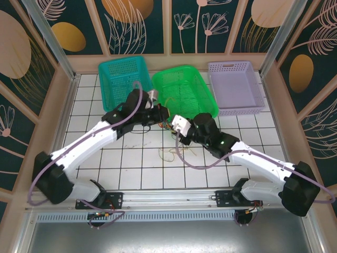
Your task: Untangle the cables
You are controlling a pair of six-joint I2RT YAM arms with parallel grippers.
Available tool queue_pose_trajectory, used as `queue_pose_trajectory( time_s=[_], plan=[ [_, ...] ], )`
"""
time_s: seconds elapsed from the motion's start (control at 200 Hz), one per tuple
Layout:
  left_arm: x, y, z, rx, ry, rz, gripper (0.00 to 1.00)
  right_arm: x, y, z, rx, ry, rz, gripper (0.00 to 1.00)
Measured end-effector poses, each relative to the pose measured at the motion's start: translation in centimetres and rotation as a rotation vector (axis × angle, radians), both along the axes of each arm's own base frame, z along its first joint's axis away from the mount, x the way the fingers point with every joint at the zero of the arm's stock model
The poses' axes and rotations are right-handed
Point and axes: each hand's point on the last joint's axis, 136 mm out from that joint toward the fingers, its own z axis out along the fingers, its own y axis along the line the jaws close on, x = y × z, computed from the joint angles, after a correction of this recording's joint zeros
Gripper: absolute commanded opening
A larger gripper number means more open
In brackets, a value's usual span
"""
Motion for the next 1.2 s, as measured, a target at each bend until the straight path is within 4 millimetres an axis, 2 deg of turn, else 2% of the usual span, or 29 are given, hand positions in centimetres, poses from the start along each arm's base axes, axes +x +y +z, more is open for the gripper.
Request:
queue_pose_trajectory(
  time_s=[0.08,0.24,0.576,0.666,0.791,0.861,0.976,1.076,1.201],
  plan=[
    [-0.1,0.8,1.1,-0.121,-0.043,0.082,0.00,-0.4,0.4,0.7,0.090,0.098,0.020,0.00],
    [0.1,2.4,1.2,-0.279,-0.095,0.205,0.00,-0.7,1.3,0.6,0.201,0.320,0.048,0.00],
    [0.5,6.0,1.4,-0.439,-0.214,0.379,0.00,-1.3,4.6,0.0,0.327,0.821,0.128,0.00],
    [0.7,6.5,1.2,-0.443,-0.225,0.402,0.00,-1.2,5.0,-0.1,0.339,0.890,0.126,0.00],
    [0.7,6.6,1.1,-0.446,-0.217,0.409,0.00,-1.2,5.0,0.1,0.343,0.891,0.111,0.00],
    [0.4,6.8,1.0,-0.440,-0.201,0.413,0.22,-1.4,5.0,0.2,0.334,0.864,0.106,0.00],
    [0.5,8.6,1.8,-0.434,-0.200,0.480,0.47,-0.9,4.3,0.0,0.309,0.833,0.050,0.00],
    [0.4,10.0,3.8,-0.437,-0.208,0.523,0.61,-0.2,3.4,-0.9,0.268,0.814,-0.010,0.00],
    [-0.1,10.3,6.3,-0.405,-0.206,0.518,0.60,0.1,3.0,-1.3,0.205,0.776,-0.047,0.00]
  ],
)
